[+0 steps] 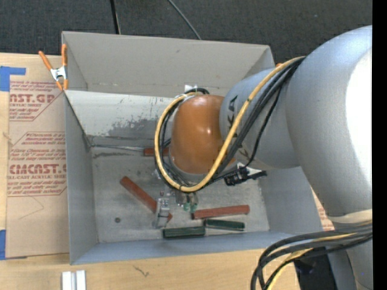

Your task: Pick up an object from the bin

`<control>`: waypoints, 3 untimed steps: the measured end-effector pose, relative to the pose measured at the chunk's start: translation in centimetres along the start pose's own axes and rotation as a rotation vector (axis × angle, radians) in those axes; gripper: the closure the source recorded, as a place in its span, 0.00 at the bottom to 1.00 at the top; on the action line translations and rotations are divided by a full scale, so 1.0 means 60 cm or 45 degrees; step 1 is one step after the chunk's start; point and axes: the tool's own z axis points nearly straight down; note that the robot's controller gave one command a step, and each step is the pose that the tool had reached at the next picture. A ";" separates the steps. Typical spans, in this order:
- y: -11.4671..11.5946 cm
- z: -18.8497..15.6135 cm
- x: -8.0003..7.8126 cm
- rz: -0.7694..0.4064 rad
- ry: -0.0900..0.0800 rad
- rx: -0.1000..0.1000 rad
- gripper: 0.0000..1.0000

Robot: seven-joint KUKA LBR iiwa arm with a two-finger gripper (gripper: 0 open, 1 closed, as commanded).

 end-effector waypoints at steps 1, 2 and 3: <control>-0.048 0.078 0.000 -0.088 -0.001 -0.001 1.00; -0.048 0.078 0.000 -0.087 -0.001 -0.001 1.00; -0.013 -0.113 0.001 -0.083 -0.003 -0.002 1.00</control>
Offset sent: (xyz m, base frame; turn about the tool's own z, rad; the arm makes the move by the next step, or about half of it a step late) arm 0.0000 0.0000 0.0000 0.0000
